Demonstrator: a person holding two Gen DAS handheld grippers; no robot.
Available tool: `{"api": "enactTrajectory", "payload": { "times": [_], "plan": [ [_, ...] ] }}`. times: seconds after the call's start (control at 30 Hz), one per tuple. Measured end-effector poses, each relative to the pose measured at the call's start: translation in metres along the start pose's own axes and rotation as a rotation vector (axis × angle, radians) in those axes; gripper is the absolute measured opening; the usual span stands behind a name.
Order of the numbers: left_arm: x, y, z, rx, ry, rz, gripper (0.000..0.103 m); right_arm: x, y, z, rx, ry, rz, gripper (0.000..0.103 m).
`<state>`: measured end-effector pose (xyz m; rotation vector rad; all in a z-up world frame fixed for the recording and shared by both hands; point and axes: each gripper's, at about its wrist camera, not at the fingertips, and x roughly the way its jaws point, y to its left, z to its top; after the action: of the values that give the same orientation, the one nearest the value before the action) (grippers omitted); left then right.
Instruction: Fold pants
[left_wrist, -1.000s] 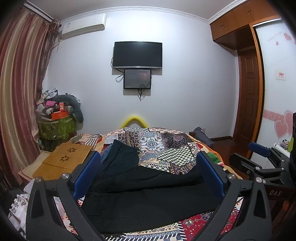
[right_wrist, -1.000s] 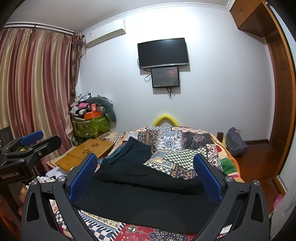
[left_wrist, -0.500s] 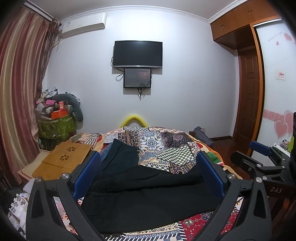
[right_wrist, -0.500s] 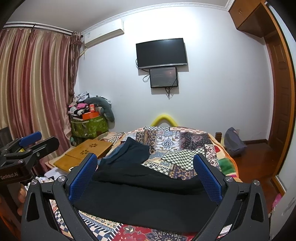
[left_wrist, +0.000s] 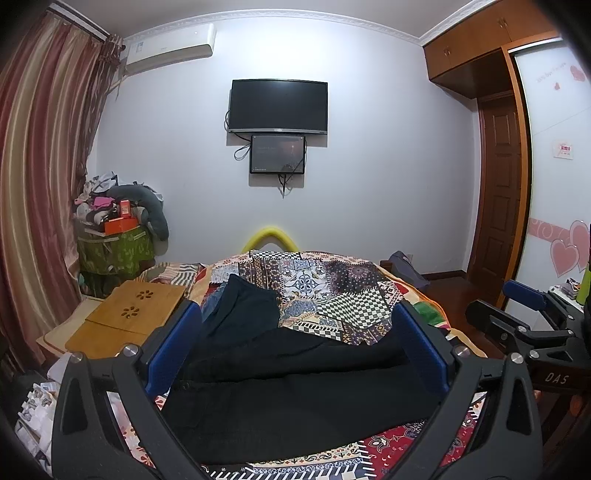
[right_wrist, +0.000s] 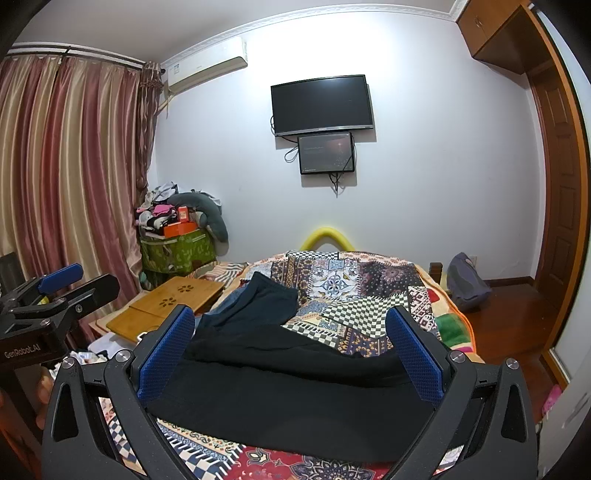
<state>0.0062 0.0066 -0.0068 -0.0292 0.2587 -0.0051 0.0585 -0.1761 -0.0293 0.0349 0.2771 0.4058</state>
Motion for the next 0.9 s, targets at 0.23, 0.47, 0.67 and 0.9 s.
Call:
{"api": "enactTrajectory", "payload": {
  "times": [0.23,0.47,0.67,0.9],
  "plan": [
    [0.0008,0.0013,0.0006,0.0,0.001,0.0,0.103,0.0007,-0.001,-0.0011,0.0,0.002,-0.004,0.103],
    [0.0018,0.0003,0.0005,0.0,0.001,0.0,0.103,0.0009,-0.0015,-0.0012,0.0,0.003,-0.007,0.103],
    [0.0018,0.0001,-0.0004,-0.002,0.002,0.0,0.103,0.0003,-0.0037,-0.0016,0.0,0.003,-0.011,0.103],
    [0.0032,0.0023,-0.0012,-0.002,0.001,0.001,0.103,0.0019,-0.0052,-0.0024,0.001,0.006,-0.017,0.103]
  ]
}}
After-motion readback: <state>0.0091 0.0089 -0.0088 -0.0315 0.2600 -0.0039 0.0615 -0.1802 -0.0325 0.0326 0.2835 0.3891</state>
